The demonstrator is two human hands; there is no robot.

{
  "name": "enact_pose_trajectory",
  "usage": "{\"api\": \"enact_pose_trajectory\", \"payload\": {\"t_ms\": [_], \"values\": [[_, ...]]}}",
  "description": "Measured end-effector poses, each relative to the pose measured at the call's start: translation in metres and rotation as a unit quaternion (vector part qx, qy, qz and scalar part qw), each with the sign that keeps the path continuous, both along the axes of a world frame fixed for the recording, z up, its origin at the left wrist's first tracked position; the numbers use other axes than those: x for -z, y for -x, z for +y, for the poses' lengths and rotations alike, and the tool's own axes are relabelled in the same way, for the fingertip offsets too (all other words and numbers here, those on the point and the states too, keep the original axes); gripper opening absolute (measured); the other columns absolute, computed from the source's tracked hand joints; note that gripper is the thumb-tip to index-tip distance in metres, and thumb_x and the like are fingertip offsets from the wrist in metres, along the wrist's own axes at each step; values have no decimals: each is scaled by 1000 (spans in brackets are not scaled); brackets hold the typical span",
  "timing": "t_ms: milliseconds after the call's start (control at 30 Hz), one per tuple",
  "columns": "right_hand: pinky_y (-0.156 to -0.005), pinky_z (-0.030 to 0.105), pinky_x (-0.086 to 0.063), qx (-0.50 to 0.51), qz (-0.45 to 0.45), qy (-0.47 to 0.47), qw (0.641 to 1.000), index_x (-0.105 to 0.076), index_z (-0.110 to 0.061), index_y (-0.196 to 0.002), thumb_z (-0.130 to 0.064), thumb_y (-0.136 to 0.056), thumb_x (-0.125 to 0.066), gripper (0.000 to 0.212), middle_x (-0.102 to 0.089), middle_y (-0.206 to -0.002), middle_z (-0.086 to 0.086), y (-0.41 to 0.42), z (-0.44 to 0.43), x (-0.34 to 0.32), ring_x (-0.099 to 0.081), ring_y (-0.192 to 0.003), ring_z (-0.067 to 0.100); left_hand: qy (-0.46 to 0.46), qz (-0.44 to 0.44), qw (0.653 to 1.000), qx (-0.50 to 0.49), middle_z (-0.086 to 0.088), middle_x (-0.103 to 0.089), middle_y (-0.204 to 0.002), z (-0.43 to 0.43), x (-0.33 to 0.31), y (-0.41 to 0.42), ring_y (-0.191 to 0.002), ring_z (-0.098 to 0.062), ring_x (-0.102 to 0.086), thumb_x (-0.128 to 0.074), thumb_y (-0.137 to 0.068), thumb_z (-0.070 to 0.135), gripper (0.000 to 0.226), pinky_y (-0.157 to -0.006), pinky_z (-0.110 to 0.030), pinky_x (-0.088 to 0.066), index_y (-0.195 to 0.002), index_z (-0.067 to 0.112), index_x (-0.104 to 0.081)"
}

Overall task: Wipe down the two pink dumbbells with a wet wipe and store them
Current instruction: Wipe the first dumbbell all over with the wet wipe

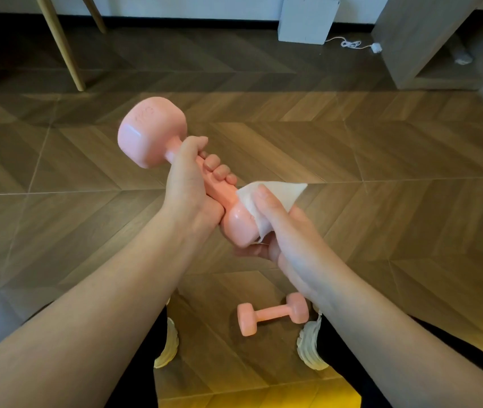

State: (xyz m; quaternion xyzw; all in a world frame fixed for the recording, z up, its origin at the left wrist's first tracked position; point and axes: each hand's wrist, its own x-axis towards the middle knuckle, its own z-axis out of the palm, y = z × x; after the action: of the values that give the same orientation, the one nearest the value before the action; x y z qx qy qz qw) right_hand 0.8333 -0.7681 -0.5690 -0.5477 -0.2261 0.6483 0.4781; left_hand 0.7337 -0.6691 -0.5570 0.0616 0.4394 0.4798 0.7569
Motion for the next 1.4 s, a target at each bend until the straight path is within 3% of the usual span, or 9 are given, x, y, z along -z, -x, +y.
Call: {"api": "enact_pose_trajectory", "payload": {"t_ms": [133, 333, 467, 700, 800, 967, 1100, 1233, 1400], "values": [[-80, 41, -58, -66, 69, -51, 994, -53, -17, -129, -33, -88, -67, 46, -64, -124, 17, -11, -3, 0, -66, -109, 28, -2, -9, 1000, -8, 8, -29, -47, 4, 0, 4, -37, -9, -28, -52, -93, 18, 32, -41, -20, -32, -66, 20, -35], [-84, 53, -58, -19, -67, -7, 998, -56, -34, -117, -51, -66, -79, 58, -71, -110, 0, 3, -4, 6, -70, -103, 21, -5, -13, 1000, 3, 7, -29, -47, -2, 2, 2, -38, -10, -27, -52, -92, 18, 29, -41, -21, -33, -69, 20, -35], [-66, 43, -59, 27, 41, 28, 998, -64, -19, -113, -54, -80, -68, 48, -71, -103, 12, -4, 2, 0, -71, -93, 26, -17, -14, 1000, 6, 7, -28, -48, 0, 0, -1, -38, -10, -26, -52, -92, 17, 30, -41, -20, -32, -67, 19, -34], [-77, 42, -60, -103, 190, 32, 976, -48, -15, -137, -39, -83, -68, 63, -62, -128, 23, -20, -5, -8, -64, -110, 44, -44, -35, 998, 18, 8, -29, -49, 1, -3, 3, -40, -9, -29, -51, -91, 16, 32, -43, -23, -34, -64, 20, -36], [-67, 35, -60, -51, 145, 28, 988, -47, -17, -133, -33, -78, -75, 64, -67, -120, 22, -9, -6, -4, -69, -93, 37, -54, 7, 998, 28, 5, -41, -52, -3, -2, 0, -43, -10, -41, -57, -91, 17, 29, -48, -23, -42, -68, 19, -40], [-55, 28, -55, -20, 80, 59, 995, -55, -14, -129, -64, -73, -61, 75, -71, -98, 17, -1, -1, 1, -70, -76, 30, -49, 33, 997, 52, 6, -37, -51, -6, 0, -3, -42, -11, -36, -59, -91, 22, 32, -48, -22, -38, -67, 21, -38], [-65, 33, -58, -49, 115, 41, 991, -54, -8, -130, -59, -85, -47, 68, -66, -115, 28, -11, -3, 4, -68, -89, 37, -34, 38, 997, 49, 5, -41, -53, -4, 0, -1, -44, -11, -40, -60, -90, 23, 31, -51, -24, -39, -66, 20, -40], [-76, 37, -59, -77, 127, -14, 989, -46, -2, -136, -40, -88, -62, 63, -61, -122, 28, -17, -8, 5, -63, -101, 37, -17, 49, 998, 29, 3, -46, -55, -2, 0, 3, -45, -11, -46, -62, -90, 23, 29, -50, -21, -45, -68, 18, -44], [-77, 38, -57, -45, -47, -3, 998, -53, -27, -127, -53, -69, -77, 67, -68, -117, 5, -4, -4, 8, -68, -102, 21, 0, 26, 1000, 16, 7, -33, -48, -3, 1, 4, -39, -10, -32, -57, -92, 21, 31, -43, -20, -36, -69, 20, -37]]}}
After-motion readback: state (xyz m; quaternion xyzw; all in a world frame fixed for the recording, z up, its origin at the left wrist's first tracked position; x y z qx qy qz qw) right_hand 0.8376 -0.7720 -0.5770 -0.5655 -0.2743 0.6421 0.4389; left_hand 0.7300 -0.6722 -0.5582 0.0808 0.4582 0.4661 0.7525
